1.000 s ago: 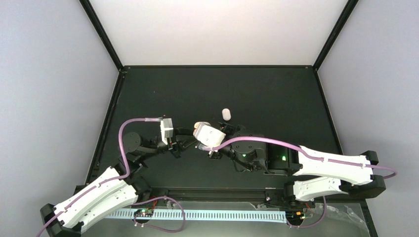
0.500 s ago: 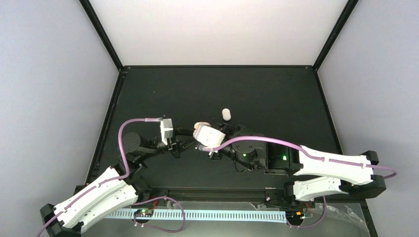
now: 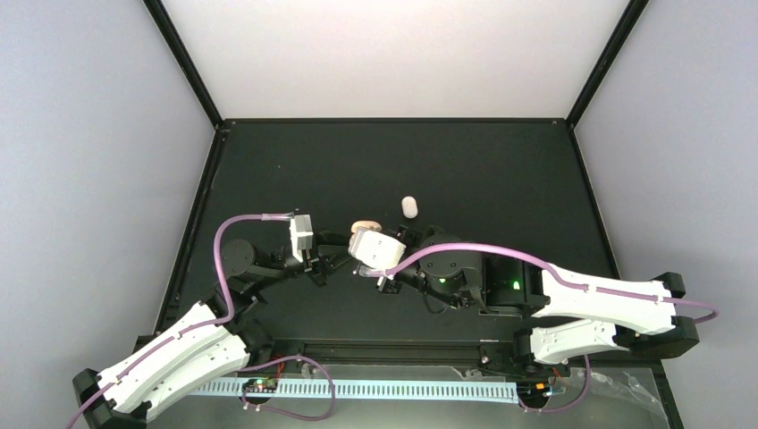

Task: Insert the wireless bluetooth earbuds into the charging case
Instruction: Place the earbud in the charging case, then pick up the earbud from the center of the board.

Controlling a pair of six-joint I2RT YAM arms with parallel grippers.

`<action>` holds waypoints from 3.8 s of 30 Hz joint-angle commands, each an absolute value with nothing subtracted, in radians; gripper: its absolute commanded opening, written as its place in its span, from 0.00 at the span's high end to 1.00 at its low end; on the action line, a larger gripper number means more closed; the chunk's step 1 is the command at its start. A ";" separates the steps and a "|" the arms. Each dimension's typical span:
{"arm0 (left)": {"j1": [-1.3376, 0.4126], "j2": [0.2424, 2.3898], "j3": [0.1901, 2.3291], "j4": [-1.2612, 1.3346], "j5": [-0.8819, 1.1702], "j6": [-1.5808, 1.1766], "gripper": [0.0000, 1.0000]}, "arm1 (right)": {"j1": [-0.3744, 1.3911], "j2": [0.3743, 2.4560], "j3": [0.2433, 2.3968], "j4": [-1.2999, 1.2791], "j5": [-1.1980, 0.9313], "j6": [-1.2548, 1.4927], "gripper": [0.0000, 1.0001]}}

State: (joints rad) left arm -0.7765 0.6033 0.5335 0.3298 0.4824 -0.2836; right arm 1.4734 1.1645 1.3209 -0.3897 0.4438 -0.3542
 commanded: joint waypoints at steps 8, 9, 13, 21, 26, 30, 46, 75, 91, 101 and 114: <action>-0.779 0.596 0.540 0.355 0.474 -0.285 0.98 | 1.483 1.088 1.375 -0.381 0.400 -0.276 0.64; -0.780 0.595 0.539 0.356 0.475 -0.285 0.98 | 1.483 1.074 1.378 -0.376 0.405 -0.269 0.62; -0.779 0.590 0.541 0.358 0.479 -0.293 0.98 | 1.463 1.033 1.377 -0.351 0.453 -0.240 0.55; -0.779 0.538 0.534 0.378 0.500 -0.313 0.98 | 1.176 0.962 1.283 -0.348 0.346 0.052 0.40; -0.780 0.483 0.538 0.341 0.499 -0.319 0.98 | 0.865 0.942 1.066 -0.275 0.089 0.390 0.38; -0.779 0.417 0.541 0.290 0.489 -0.311 0.98 | 0.785 1.061 0.928 -0.201 -0.045 0.507 0.40; -0.779 0.215 0.526 0.094 0.434 -0.247 0.98 | 0.786 1.696 1.032 -0.103 -0.190 0.511 0.48; -0.779 0.048 0.477 -0.023 0.385 -0.218 0.98 | 0.666 1.557 1.130 -0.342 -0.401 0.505 0.38; -0.779 0.085 0.463 -0.004 0.403 -0.240 0.98 | 0.636 1.501 1.166 -0.272 -0.483 0.601 0.37; -0.779 0.086 0.467 -0.010 0.413 -0.242 0.98 | 0.638 1.496 1.014 -0.205 -0.405 0.584 0.37; -0.779 0.111 0.472 -0.008 0.429 -0.231 0.98 | 0.696 1.667 0.943 0.030 -0.375 0.646 0.39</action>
